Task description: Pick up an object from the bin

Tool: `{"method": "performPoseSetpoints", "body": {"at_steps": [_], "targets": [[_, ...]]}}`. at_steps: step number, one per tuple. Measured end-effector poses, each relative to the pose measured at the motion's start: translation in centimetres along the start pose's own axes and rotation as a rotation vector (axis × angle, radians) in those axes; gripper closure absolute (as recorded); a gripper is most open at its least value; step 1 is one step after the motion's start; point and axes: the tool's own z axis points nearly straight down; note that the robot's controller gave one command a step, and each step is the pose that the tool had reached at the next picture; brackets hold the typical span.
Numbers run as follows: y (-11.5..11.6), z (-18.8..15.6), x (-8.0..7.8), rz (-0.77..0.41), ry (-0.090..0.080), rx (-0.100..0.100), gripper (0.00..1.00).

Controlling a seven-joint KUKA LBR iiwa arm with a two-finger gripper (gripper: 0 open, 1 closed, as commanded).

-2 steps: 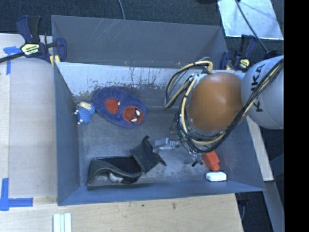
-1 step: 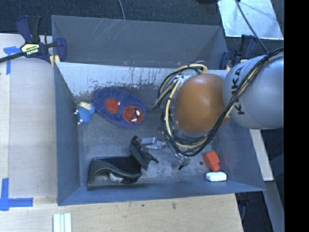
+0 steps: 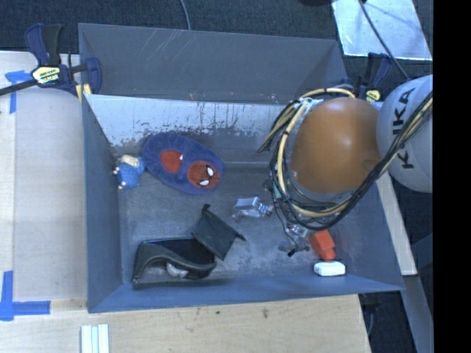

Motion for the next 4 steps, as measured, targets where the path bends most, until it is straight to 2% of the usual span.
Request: {"method": "performPoseSetpoints", "body": {"at_steps": [1,2,3,4], "targets": [[0.8,6.2,-1.8,0.081,0.005,-0.008,0.00],[-1.2,6.6,-1.4,-0.669,-0.001,-0.003,0.00],[-2.6,6.6,-3.0,-0.382,0.000,-0.003,0.00],[1.2,6.6,-0.8,-0.345,0.004,-0.008,0.00]]}}
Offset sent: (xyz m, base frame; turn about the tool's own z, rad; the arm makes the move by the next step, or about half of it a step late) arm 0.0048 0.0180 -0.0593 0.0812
